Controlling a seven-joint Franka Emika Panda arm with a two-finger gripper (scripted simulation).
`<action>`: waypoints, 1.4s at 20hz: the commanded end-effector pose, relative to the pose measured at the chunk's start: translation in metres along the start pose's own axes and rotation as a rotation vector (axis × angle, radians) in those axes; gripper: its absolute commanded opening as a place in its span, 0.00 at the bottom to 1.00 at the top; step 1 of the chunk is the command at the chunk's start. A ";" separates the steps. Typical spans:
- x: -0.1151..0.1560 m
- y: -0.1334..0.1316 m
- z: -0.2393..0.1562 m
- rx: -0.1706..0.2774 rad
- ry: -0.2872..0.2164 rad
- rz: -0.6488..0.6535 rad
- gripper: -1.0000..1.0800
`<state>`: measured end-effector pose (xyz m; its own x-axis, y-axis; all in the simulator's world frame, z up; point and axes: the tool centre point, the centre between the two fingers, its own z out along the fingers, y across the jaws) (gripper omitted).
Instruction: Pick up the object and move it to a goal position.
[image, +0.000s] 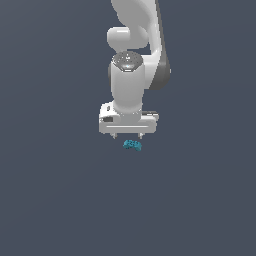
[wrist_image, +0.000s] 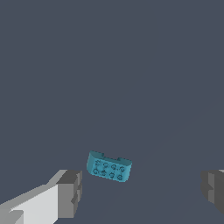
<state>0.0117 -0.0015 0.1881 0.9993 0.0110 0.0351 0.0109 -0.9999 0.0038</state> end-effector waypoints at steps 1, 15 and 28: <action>0.000 0.000 0.000 0.000 0.000 0.000 0.96; -0.010 -0.011 0.007 0.024 -0.035 -0.019 0.96; -0.016 -0.011 0.023 0.018 -0.036 -0.191 0.96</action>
<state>-0.0021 0.0091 0.1677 0.9853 0.1706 0.0005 0.1705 -0.9853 -0.0120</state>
